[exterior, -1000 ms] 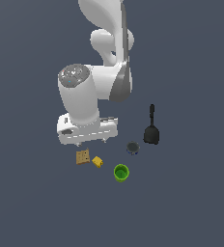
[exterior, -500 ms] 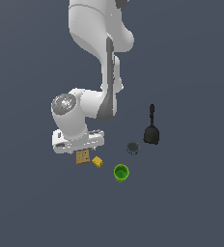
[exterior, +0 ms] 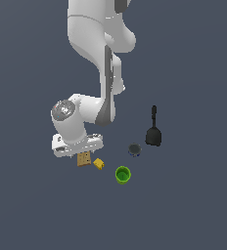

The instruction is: Pick up a designated object from a clutter of objects.

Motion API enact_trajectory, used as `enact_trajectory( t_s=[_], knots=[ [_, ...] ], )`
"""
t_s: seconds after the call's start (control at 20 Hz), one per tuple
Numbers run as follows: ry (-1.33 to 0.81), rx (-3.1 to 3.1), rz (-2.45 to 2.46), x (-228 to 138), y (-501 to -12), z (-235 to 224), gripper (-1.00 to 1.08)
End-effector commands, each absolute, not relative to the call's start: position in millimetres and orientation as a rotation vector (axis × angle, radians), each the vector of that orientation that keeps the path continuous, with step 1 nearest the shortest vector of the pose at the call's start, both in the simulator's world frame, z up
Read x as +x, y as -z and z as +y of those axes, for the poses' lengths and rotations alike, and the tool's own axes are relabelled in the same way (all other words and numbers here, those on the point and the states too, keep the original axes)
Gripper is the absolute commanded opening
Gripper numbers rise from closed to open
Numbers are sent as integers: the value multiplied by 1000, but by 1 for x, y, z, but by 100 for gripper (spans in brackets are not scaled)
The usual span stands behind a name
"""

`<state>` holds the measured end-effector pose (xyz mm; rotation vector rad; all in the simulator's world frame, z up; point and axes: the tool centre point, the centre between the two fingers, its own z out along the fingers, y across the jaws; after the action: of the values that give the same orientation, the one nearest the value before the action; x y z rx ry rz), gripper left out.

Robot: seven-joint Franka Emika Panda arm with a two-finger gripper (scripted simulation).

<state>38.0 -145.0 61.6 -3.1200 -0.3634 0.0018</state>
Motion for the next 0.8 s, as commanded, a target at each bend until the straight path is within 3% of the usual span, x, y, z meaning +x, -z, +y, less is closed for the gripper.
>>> enact_trajectory(
  t_s=[0.0, 0.75],
  knots=[
    [-2, -3120, -364, 38, -59, -145, 100],
    [0, -3120, -367, 38, -11, -145, 100]
  ],
)
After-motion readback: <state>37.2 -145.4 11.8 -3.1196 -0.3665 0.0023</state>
